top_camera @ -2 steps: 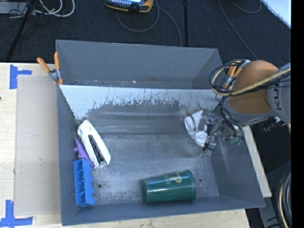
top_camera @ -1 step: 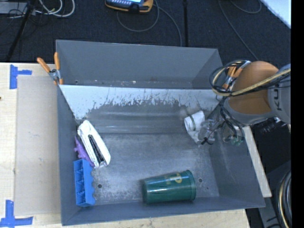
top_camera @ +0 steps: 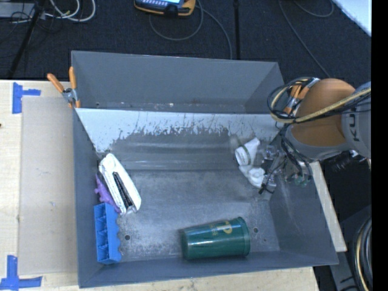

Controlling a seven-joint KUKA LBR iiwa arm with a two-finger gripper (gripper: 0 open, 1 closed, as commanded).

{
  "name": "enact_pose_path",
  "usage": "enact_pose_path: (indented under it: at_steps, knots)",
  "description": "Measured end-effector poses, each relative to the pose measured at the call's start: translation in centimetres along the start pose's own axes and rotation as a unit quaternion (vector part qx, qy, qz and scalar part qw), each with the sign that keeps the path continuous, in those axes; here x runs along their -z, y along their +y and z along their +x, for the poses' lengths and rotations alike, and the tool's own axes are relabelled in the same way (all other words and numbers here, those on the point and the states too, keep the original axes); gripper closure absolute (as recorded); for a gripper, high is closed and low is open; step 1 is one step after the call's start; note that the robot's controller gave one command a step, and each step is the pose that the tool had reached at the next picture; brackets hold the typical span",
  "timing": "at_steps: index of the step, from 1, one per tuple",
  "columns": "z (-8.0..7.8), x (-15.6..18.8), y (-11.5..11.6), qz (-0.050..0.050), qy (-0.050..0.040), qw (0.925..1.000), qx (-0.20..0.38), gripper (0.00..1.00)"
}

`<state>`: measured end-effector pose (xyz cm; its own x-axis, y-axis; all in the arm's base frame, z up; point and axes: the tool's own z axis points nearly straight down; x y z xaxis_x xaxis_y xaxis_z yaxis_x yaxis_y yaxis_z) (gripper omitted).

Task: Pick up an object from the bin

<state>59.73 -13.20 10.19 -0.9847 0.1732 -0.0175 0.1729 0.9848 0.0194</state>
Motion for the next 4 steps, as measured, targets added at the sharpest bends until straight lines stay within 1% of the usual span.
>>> enact_pose_path:
  at_steps: [1,2,3,4]
  knots:
    - [0.0,0.0,0.0,0.0,0.0002,1.0,0.0,0.0]
    - [0.1,4.3,0.0,0.0,0.0011,1.0,-0.005,0.0]
    - [0.8,7.9,0.2,0.0,-0.0002,1.0,0.001,0.0]
    - [1.8,4.6,1.2,0.0,-0.0046,0.9998,-0.017,0.0]
